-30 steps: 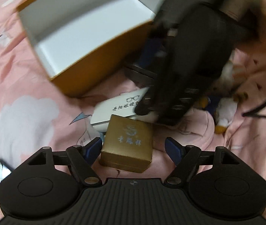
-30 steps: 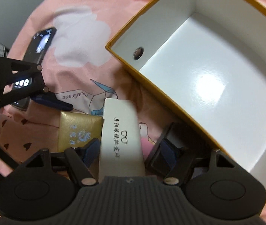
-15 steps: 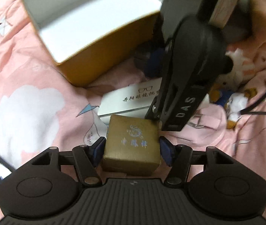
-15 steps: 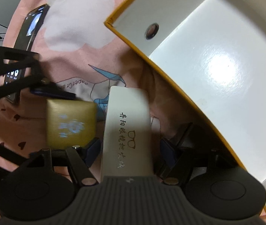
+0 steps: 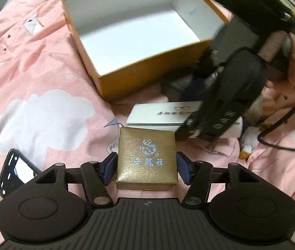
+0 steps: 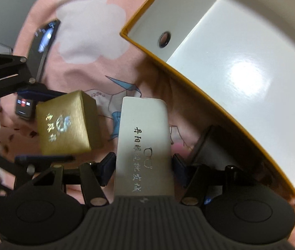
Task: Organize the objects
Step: 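Grasp the gold box with the left tool while the right tool grasps the white glasses case, then lower the white glasses case into the box with the right tool while the left carries the gold box, then place the gold box into the box corner with the left tool and release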
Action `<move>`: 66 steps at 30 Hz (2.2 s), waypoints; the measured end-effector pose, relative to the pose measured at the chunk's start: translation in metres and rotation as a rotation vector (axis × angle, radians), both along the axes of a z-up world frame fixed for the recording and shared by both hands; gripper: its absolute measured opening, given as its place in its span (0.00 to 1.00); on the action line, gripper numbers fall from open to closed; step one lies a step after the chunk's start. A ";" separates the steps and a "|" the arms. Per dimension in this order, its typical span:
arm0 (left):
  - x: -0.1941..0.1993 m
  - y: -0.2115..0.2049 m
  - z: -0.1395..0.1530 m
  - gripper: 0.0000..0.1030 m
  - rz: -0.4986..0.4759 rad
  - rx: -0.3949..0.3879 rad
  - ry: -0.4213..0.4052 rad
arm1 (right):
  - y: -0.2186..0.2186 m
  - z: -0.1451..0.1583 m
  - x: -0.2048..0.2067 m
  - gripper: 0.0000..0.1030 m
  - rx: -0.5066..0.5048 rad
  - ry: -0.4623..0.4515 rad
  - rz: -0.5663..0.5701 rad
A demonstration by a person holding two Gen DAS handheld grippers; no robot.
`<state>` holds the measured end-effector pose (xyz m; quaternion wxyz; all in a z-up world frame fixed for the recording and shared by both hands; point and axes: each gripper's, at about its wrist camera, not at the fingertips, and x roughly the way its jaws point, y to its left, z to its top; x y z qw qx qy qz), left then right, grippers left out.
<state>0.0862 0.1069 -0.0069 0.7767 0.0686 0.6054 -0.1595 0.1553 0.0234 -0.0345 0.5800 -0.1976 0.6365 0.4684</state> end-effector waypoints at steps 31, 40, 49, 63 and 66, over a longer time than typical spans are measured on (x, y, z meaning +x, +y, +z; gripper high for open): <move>0.111 0.050 0.050 0.67 0.394 -0.172 -0.318 | -0.009 0.029 0.125 0.60 0.224 -0.106 -0.599; 0.126 0.064 0.039 0.67 0.409 -0.220 -0.297 | 0.020 -0.015 0.126 0.60 0.169 0.002 -0.596; 0.135 0.064 0.040 0.67 0.393 -0.238 -0.307 | 0.023 -0.033 0.133 0.65 0.217 0.146 -0.596; 0.172 0.029 0.028 0.67 0.328 -0.162 -0.254 | 0.015 -0.024 0.111 0.41 0.260 0.091 -0.479; 0.188 0.019 0.019 0.67 0.341 -0.113 -0.228 | 0.004 -0.004 0.103 0.41 0.290 -0.014 -0.442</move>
